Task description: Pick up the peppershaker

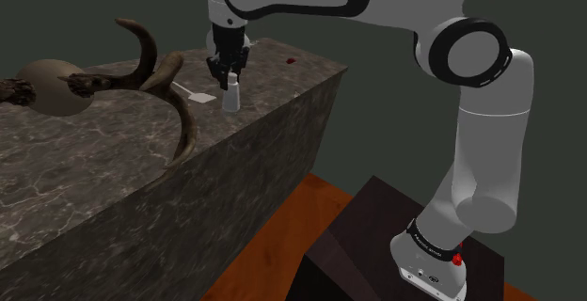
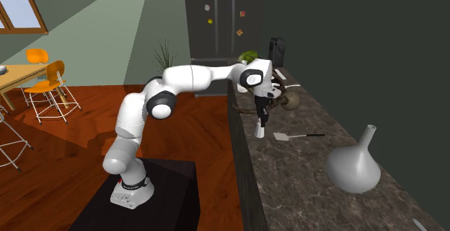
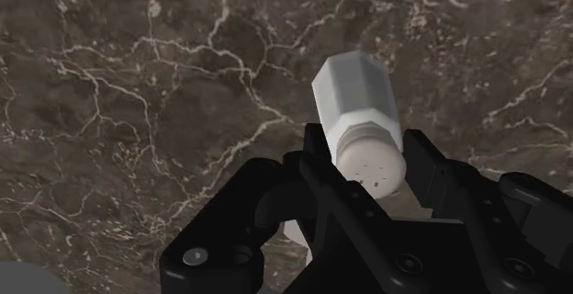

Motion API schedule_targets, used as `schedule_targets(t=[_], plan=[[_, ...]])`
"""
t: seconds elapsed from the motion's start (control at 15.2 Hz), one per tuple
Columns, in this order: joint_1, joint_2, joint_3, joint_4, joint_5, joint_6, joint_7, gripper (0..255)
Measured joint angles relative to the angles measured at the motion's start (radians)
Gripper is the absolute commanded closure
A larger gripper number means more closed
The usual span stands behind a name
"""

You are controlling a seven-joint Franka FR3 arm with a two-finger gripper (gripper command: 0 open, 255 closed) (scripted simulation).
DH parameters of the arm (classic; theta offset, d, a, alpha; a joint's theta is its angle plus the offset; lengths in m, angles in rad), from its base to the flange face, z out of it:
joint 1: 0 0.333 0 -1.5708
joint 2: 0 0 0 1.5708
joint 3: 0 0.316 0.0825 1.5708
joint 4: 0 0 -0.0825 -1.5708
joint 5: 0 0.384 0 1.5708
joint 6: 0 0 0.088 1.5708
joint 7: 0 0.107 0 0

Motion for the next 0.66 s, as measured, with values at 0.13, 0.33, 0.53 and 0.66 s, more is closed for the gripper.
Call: schedule_targets(t=[0.13,0.33,0.53,0.66], plan=[[0.005,0.004,0.001,0.036,-0.001,-0.032,-0.003,255],[0.010,0.014,0.000,0.089,-0.002,-0.074,-0.010,255],[0.018,0.028,0.000,0.153,-0.006,-0.124,-0.017,255],[0.024,0.038,0.000,0.190,-0.008,-0.151,-0.018,255]])
